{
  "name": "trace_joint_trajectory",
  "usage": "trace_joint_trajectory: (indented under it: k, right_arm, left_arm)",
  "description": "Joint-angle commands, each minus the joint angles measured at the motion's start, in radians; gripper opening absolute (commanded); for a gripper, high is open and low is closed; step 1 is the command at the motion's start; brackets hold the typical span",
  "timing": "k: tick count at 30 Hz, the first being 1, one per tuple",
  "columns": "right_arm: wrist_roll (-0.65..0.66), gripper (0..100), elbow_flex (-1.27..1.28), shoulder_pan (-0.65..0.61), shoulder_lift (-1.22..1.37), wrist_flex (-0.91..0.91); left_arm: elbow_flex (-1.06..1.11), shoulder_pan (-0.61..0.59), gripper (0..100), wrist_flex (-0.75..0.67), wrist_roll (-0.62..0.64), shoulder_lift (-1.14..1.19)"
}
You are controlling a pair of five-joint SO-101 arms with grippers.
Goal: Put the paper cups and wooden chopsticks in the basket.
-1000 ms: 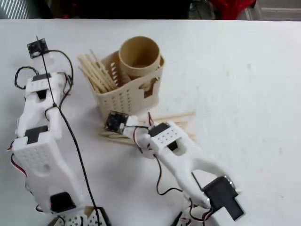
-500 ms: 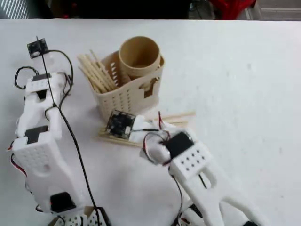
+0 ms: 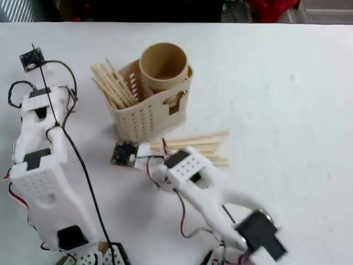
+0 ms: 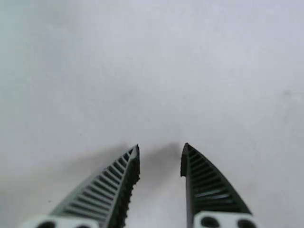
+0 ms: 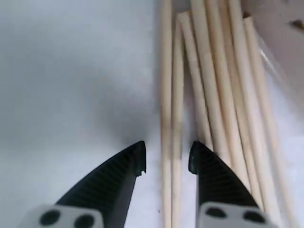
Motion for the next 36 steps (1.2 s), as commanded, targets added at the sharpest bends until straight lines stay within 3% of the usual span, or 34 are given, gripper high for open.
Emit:
trace_joint_trajectory:
  k: [1, 7, 17, 22, 29, 32, 36]
  right_arm:
    - [0.014, 16.2, -0.063, 0.038, 0.036, -0.007]
    - [0.006, 1.0, -0.061, 0.038, 0.038, 0.004]
    - [0.011, 1.6, -0.060, 0.038, -0.137, 0.186]
    - [0.006, 1.9, -0.066, 0.030, -0.147, 0.143]
    - [0.014, 17.4, -0.095, 0.031, 0.077, 0.064]
    - [0.014, 13.8, -0.127, 0.035, 0.139, 0.071]
    - [0.011, 0.7, -0.161, 0.048, 0.139, 0.114]
  left_arm:
    - [-0.054, 0.001, 16, 0.000, 0.015, -0.016]
    - [-0.054, 0.005, 16, -0.002, 0.012, -0.013]
    - [-0.054, 0.005, 16, -0.002, 0.012, -0.012]
    - [-0.054, 0.007, 16, -0.002, 0.012, -0.012]
    - [-0.054, 0.007, 16, -0.002, 0.012, -0.012]
    - [-0.054, 0.007, 16, -0.002, 0.012, -0.012]
    - [-0.054, 0.007, 16, -0.002, 0.012, -0.010]
